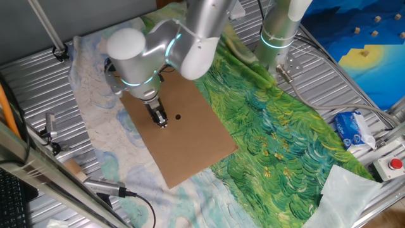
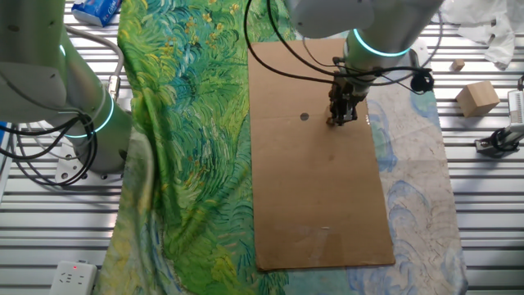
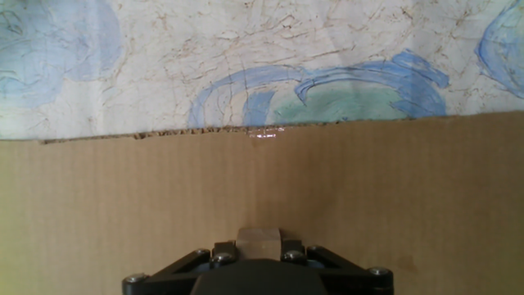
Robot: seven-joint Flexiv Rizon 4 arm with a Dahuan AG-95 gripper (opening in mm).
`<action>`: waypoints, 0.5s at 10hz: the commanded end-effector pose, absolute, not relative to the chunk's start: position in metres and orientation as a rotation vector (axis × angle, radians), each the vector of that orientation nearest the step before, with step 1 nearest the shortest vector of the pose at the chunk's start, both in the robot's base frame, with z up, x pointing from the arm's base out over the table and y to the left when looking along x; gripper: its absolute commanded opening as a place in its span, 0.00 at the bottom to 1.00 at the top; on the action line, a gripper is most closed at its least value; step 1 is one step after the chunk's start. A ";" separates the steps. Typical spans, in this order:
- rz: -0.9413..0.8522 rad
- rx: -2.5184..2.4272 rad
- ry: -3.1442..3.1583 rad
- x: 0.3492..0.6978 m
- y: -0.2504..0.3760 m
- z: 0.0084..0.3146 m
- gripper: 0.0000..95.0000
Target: Hold a small block with the gripper and sweep it from left to right on the table
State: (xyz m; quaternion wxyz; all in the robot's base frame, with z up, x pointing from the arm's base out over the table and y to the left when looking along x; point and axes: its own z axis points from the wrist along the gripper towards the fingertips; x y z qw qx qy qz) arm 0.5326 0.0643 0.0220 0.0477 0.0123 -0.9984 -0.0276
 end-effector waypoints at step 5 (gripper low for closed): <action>-0.063 -0.006 -3.044 0.530 0.065 -0.004 0.00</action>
